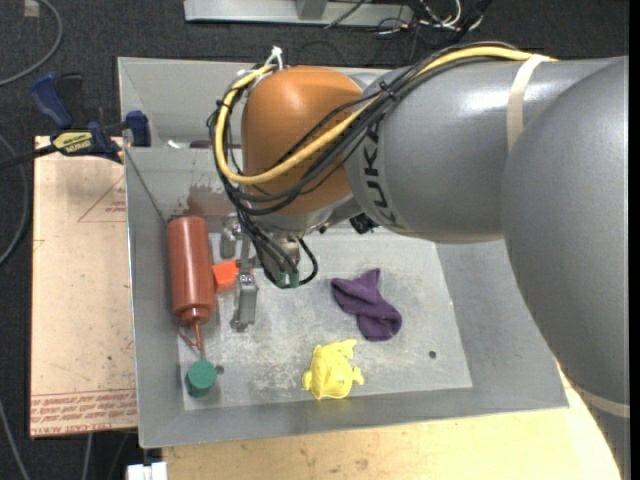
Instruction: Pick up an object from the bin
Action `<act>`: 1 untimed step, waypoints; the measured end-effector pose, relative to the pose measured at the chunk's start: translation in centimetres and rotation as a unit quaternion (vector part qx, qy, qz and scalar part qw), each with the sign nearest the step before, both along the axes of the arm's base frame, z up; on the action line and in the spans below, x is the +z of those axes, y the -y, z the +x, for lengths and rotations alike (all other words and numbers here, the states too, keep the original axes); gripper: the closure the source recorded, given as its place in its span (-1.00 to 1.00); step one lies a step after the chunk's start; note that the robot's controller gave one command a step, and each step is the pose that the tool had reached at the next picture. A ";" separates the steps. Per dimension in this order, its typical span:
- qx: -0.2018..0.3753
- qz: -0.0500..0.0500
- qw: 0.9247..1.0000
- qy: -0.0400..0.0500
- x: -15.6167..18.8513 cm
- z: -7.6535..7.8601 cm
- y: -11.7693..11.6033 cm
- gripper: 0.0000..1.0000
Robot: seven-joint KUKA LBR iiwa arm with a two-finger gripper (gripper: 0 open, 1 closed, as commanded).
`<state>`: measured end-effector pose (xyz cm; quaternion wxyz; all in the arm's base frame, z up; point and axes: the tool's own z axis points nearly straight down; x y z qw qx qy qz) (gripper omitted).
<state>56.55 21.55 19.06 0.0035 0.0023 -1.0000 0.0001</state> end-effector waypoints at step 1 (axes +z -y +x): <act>-0.002 0.001 1.000 0.004 0.5 0.2 0.1 -1.00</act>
Offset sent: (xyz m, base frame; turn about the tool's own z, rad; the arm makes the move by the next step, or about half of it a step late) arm 0.0497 -0.0441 -0.1206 -0.1578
